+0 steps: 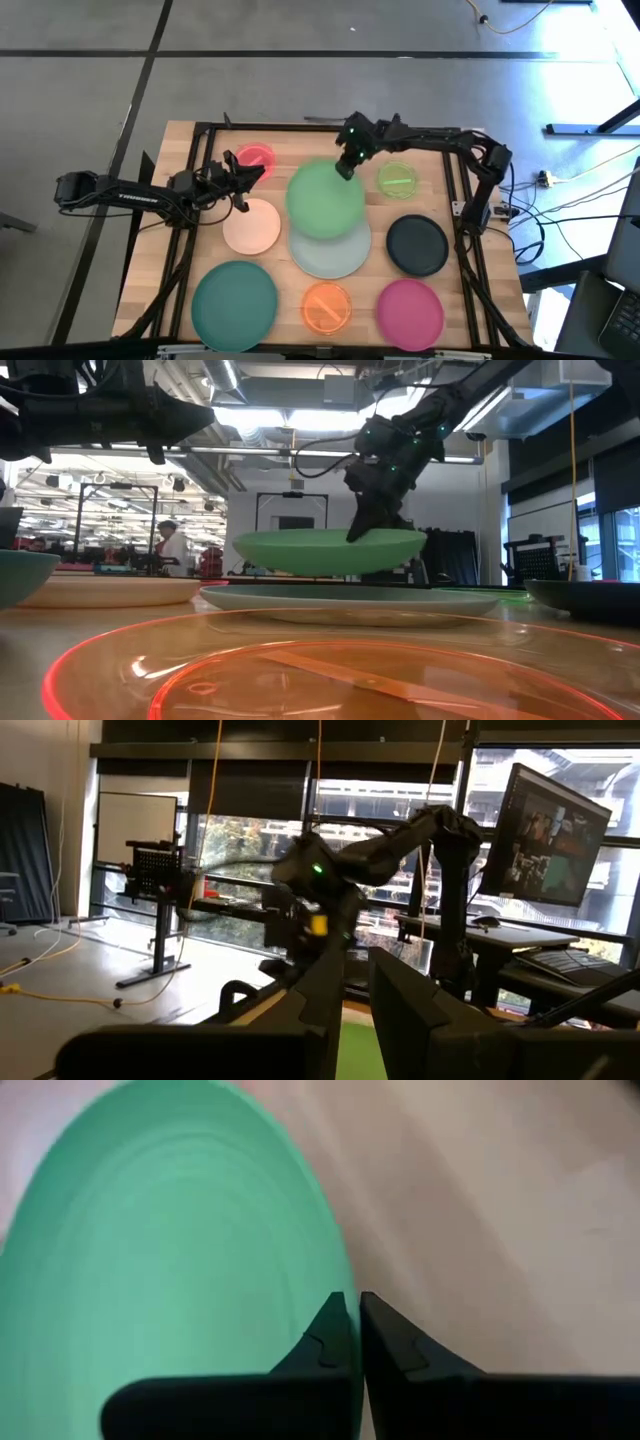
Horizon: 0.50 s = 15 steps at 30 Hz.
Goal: Stack plastic plates
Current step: Stack the green plate on top of the gray plate
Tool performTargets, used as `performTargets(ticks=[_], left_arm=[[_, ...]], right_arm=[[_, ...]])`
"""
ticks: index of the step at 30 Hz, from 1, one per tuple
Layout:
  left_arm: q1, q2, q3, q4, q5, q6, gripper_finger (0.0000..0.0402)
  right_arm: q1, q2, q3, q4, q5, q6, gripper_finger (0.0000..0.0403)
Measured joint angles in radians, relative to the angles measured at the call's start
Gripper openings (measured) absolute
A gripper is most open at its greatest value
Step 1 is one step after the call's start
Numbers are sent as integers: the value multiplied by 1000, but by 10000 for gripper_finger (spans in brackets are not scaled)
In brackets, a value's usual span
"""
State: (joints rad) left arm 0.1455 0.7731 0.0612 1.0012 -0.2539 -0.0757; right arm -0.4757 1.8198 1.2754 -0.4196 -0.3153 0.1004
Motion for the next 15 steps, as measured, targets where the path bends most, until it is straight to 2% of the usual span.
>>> performTargets(ticks=[8, 15], left_arm=[[0, 0, 0, 0, 0, 0, 45], [0, 0, 0, 1, 0, 0, 45]], right_arm=[[125, 0, -96, 71, 0, -6, 0], [163, 0, -199, 128, 8, -18, 1]])
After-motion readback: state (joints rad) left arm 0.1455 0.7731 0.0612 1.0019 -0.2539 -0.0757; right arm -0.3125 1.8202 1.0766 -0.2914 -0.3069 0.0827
